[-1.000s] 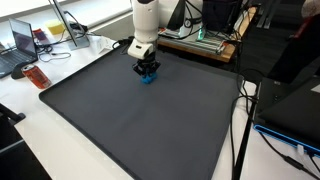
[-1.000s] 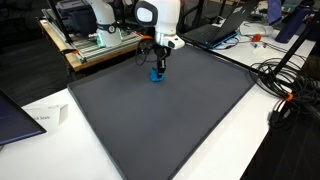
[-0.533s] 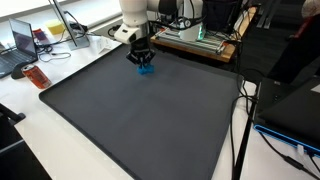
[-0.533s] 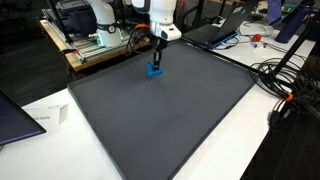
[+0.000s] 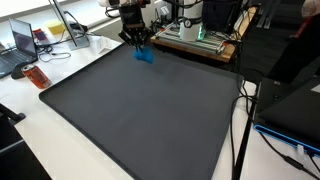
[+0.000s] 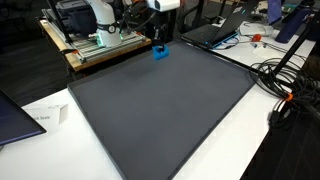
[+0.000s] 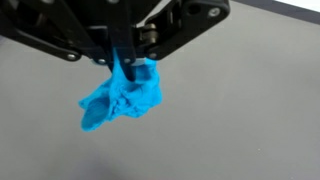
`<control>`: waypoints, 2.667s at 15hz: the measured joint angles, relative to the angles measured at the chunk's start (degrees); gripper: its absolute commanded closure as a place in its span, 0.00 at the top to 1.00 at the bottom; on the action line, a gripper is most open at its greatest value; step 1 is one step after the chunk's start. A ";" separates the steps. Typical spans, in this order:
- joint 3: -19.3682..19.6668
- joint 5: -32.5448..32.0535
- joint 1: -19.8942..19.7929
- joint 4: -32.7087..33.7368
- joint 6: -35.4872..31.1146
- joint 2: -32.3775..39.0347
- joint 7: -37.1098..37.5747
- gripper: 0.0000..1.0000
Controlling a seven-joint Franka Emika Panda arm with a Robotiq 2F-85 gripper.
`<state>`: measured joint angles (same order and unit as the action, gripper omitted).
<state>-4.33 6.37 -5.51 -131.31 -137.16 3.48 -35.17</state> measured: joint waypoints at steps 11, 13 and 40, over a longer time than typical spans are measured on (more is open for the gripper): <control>2.36 -3.09 2.38 3.54 11.39 -14.69 20.56 0.01; 2.34 -3.65 3.15 5.65 14.40 -16.37 23.71 0.01; -0.42 -12.23 4.96 29.85 37.64 -17.07 46.42 0.98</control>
<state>-4.75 -5.86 -0.55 -101.46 -99.52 -13.59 11.25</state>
